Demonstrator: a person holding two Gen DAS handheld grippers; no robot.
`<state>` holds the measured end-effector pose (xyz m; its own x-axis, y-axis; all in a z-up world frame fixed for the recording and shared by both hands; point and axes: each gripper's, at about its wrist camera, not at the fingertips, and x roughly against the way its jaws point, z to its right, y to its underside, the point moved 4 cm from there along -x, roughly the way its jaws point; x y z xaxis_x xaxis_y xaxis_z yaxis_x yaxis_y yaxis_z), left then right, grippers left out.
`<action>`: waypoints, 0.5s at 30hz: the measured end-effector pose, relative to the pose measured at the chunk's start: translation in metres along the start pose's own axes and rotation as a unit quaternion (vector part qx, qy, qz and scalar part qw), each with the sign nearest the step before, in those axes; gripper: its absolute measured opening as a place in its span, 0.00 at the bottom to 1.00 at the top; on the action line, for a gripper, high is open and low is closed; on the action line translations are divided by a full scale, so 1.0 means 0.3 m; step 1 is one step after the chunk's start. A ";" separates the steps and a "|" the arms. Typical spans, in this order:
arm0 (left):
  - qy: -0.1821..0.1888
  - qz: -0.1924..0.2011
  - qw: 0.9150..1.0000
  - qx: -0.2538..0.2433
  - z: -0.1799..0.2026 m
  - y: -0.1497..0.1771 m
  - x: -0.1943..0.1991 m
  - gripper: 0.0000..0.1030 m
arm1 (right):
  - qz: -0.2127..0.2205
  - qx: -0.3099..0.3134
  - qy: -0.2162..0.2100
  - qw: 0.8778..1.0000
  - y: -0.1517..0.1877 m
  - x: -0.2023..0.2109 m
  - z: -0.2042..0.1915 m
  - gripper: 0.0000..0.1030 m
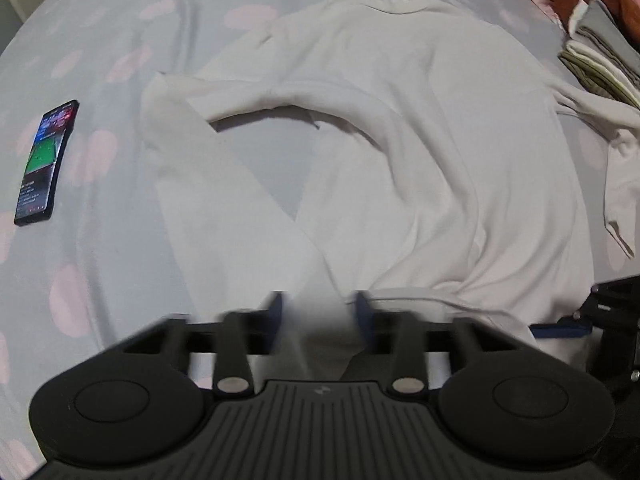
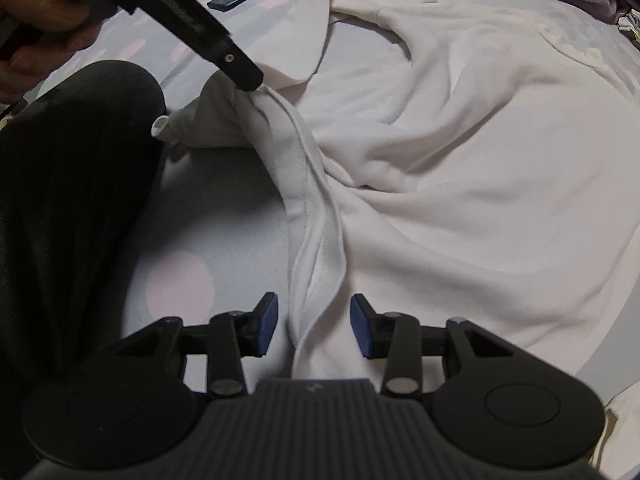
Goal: Fold clothes
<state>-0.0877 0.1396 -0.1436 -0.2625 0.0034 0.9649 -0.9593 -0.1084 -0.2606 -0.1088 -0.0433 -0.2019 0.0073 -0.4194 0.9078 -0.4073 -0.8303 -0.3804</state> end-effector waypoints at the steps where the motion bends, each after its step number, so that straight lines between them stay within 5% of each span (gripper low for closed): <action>1: 0.006 0.002 1.000 0.012 -0.010 0.002 0.000 0.06 | -0.001 0.001 0.001 1.000 0.000 -0.005 -0.003 0.41; 2: 0.011 0.007 1.000 0.019 -0.023 0.001 0.011 0.05 | -0.003 0.002 0.003 1.000 -0.001 -0.008 -0.005 0.38; 4: 0.021 0.018 0.999 0.033 -0.050 -0.001 0.035 0.05 | -0.006 -0.003 0.002 1.000 0.002 -0.014 0.001 0.05; 11: 0.044 0.031 0.992 0.113 -0.257 -0.005 0.130 0.05 | -0.008 -0.012 -0.005 1.000 0.007 0.013 0.032 0.04; 15: -0.019 0.064 0.988 0.140 -0.395 -0.019 0.207 0.05 | -0.019 -0.011 0.002 1.000 0.017 0.050 0.063 0.04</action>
<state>-0.1110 0.2581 -0.0860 -0.3697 -0.0654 0.9268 -0.8510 -0.3765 -0.3660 -0.0935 -0.0607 -0.1937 0.0201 -0.3863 0.9222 -0.4273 -0.8372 -0.3414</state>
